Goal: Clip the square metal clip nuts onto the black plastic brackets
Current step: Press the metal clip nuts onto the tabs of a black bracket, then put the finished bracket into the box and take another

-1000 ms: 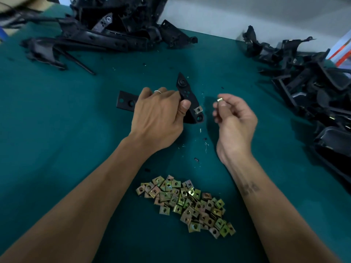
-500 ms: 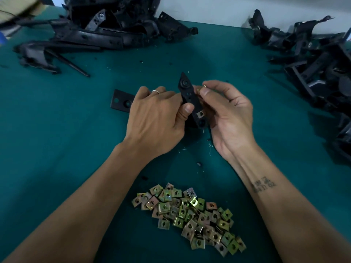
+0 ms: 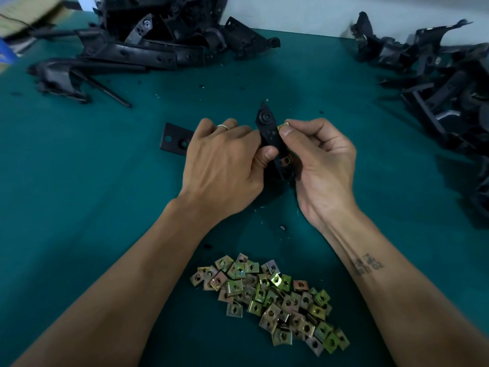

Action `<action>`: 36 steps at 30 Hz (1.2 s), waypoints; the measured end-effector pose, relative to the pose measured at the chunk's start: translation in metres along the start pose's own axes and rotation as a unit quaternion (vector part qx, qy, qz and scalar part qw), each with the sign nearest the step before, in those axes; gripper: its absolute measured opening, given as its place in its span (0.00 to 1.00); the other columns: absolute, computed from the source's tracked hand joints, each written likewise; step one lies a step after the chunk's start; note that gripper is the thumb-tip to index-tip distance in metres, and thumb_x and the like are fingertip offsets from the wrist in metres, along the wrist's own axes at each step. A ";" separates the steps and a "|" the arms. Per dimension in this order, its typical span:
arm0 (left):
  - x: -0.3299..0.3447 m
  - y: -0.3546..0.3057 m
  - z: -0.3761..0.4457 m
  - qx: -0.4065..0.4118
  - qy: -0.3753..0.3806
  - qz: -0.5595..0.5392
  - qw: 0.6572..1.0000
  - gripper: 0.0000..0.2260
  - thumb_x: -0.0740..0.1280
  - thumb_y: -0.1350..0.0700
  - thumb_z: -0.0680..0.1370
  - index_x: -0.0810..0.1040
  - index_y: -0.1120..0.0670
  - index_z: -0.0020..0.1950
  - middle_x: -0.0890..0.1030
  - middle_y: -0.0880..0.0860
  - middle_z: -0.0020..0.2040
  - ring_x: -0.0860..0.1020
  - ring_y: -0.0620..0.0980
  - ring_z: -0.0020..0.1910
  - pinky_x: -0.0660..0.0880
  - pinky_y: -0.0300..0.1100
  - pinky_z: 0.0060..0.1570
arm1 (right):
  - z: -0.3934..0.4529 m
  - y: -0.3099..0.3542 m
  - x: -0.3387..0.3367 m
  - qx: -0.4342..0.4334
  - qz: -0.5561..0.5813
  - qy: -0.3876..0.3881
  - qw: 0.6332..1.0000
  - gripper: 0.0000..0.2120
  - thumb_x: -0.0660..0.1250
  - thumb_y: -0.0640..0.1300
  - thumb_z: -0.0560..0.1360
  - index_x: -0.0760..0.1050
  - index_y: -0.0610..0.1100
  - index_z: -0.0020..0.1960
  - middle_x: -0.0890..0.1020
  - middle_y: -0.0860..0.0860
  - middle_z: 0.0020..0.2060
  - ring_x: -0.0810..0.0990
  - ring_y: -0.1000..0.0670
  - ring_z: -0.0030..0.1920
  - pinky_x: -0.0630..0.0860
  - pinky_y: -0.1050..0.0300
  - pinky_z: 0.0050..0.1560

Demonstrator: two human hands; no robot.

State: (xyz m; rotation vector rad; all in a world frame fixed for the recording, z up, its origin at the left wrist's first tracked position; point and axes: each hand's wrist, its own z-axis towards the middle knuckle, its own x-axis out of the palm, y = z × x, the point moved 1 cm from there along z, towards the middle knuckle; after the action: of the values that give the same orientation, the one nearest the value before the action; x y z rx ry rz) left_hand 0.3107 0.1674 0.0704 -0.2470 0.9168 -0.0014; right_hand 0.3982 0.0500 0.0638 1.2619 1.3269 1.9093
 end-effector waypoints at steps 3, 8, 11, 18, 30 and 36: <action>-0.001 0.000 0.000 -0.005 0.008 0.007 1.000 0.15 0.55 0.47 0.82 0.64 0.51 0.37 0.78 0.53 0.36 0.74 0.59 0.39 0.63 0.50 0.44 | -0.003 0.000 0.004 0.010 -0.005 -0.002 1.000 0.10 0.72 0.30 0.75 0.82 0.43 0.40 0.85 0.48 0.38 0.81 0.50 0.43 0.75 0.51 0.54; -0.002 0.000 0.000 -0.019 0.024 0.021 0.999 0.16 0.55 0.47 0.81 0.70 0.53 0.37 0.79 0.52 0.37 0.74 0.57 0.40 0.63 0.50 0.44 | -0.007 0.001 0.008 -0.013 -0.039 0.028 0.999 0.12 0.70 0.35 0.73 0.82 0.48 0.34 0.84 0.50 0.38 0.81 0.50 0.44 0.75 0.51 0.53; -0.003 0.002 -0.001 -0.027 0.031 0.023 0.999 0.18 0.53 0.47 0.81 0.74 0.54 0.39 0.80 0.52 0.38 0.74 0.57 0.41 0.63 0.50 0.44 | -0.007 0.005 0.006 0.001 -0.076 0.057 0.995 0.12 0.66 0.39 0.76 0.84 0.48 0.37 0.85 0.51 0.40 0.81 0.51 0.47 0.72 0.49 0.52; -0.002 0.003 0.002 -0.053 -0.001 0.017 0.998 0.16 0.53 0.47 0.84 0.64 0.52 0.38 0.78 0.53 0.36 0.74 0.59 0.40 0.65 0.51 0.45 | -0.008 0.013 -0.010 -0.015 -0.151 0.066 0.986 0.12 0.63 0.41 0.77 0.85 0.44 0.50 0.86 0.47 0.46 0.81 0.50 0.46 0.74 0.55 0.45; -0.001 0.006 0.001 -0.077 -0.042 0.032 0.996 0.19 0.52 0.46 0.84 0.64 0.53 0.36 0.77 0.54 0.34 0.74 0.58 0.38 0.66 0.52 0.43 | -0.012 0.011 -0.011 -0.310 -0.466 0.092 0.824 0.07 0.77 0.41 0.74 0.81 0.38 0.47 0.79 0.48 0.39 0.76 0.52 0.37 0.74 0.57 0.38; -0.002 0.007 -0.001 -0.082 -0.048 0.023 0.995 0.18 0.52 0.48 0.84 0.63 0.53 0.36 0.76 0.54 0.34 0.73 0.58 0.38 0.63 0.50 0.43 | -0.011 0.012 -0.008 -0.332 -0.499 0.100 0.794 0.08 0.75 0.43 0.75 0.79 0.38 0.45 0.75 0.53 0.38 0.73 0.53 0.37 0.72 0.55 0.36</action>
State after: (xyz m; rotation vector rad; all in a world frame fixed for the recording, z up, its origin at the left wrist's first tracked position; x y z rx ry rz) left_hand 0.3082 0.1741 0.0699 -0.3744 0.8282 0.1274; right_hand 0.3933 0.0343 0.0702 -0.0620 0.9300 1.4557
